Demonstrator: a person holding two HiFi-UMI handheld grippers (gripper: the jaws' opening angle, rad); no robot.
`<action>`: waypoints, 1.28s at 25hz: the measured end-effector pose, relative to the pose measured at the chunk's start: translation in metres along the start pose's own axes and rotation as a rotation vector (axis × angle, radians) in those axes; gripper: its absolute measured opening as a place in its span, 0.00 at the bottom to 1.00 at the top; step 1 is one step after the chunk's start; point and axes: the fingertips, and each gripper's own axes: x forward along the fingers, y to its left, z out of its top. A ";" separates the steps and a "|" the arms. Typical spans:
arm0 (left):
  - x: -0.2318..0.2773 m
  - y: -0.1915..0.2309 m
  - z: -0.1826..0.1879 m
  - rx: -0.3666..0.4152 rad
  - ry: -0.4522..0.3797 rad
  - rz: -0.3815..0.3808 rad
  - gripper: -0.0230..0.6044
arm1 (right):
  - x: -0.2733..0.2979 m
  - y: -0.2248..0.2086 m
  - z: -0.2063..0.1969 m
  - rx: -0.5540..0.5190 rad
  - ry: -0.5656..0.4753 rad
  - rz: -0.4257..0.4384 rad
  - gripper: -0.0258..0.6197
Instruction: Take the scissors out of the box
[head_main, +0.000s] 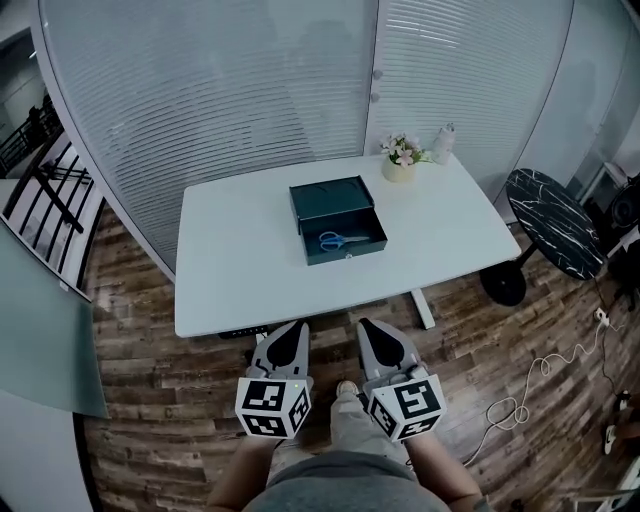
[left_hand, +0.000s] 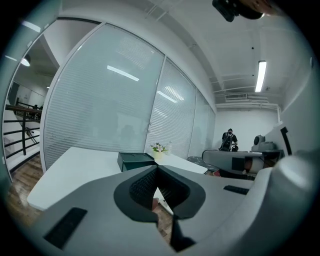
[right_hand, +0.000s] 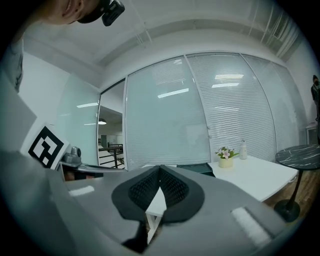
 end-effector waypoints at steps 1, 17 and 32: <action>0.011 0.002 0.003 0.005 0.002 0.003 0.04 | 0.010 -0.008 0.001 0.001 0.002 0.005 0.05; 0.147 0.044 0.056 -0.057 -0.062 0.167 0.04 | 0.143 -0.106 0.031 -0.038 0.003 0.185 0.05; 0.170 0.076 0.048 -0.118 -0.057 0.350 0.04 | 0.207 -0.146 0.018 -0.038 0.066 0.307 0.05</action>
